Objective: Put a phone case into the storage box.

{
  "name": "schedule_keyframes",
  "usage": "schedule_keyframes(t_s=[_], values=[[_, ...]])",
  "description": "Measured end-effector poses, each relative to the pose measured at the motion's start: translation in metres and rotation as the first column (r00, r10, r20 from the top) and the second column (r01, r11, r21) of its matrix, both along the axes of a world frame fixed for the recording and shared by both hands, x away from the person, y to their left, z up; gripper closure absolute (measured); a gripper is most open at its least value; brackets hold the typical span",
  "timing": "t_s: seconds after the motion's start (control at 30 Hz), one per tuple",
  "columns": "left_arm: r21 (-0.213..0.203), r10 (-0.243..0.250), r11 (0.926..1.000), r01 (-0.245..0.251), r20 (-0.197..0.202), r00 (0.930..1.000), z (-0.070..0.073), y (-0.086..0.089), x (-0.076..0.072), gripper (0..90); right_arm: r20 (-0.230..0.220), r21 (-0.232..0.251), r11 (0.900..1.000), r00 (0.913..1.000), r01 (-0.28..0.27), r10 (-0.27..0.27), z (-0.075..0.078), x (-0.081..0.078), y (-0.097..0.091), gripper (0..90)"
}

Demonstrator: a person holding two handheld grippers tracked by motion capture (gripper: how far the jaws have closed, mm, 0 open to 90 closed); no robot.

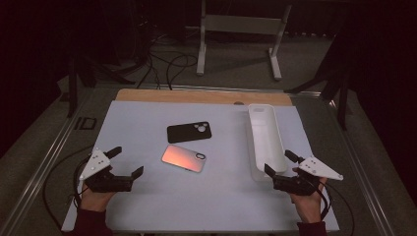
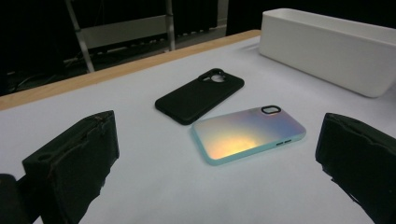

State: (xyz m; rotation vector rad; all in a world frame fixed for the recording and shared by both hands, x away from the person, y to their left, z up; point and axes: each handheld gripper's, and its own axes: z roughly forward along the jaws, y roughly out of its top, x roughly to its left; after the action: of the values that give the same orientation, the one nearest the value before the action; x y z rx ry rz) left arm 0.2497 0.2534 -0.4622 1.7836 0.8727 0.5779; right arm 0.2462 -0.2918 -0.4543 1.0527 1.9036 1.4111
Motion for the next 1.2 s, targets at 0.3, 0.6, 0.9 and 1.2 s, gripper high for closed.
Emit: schedule_keyframes(t_s=[0.3, 0.6, 0.9, 1.2], values=[[-0.002, 0.006, 1.0, -0.006, 0.006, 1.0, 0.0, 0.0, -0.001, 0.0, 0.003, -0.003, 1.0, 1.0, 0.002, -0.002, -0.001, 0.0, 0.002, 8.5], [-0.013, -0.001, 0.9999, 0.001, 0.003, 1.0, 0.004, -0.005, 0.003, 0.0, -0.009, 0.012, 0.9999, 0.9999, 0.009, -0.009, -0.003, -0.001, 0.001, 8.5], [0.003, -0.036, 0.9993, 0.037, -0.01, 0.9993, 0.008, -0.018, 0.02, 0.0, -0.007, 0.005, 1.0, 1.0, 0.004, -0.004, -0.002, -0.002, 0.004, 8.5], [0.029, -0.059, 0.9978, 0.06, -0.034, 0.9977, 0.009, -0.034, 0.043, 1.5, -0.004, 0.014, 0.9998, 0.9999, 0.015, -0.015, -0.002, -0.003, 0.0, 8.6]])
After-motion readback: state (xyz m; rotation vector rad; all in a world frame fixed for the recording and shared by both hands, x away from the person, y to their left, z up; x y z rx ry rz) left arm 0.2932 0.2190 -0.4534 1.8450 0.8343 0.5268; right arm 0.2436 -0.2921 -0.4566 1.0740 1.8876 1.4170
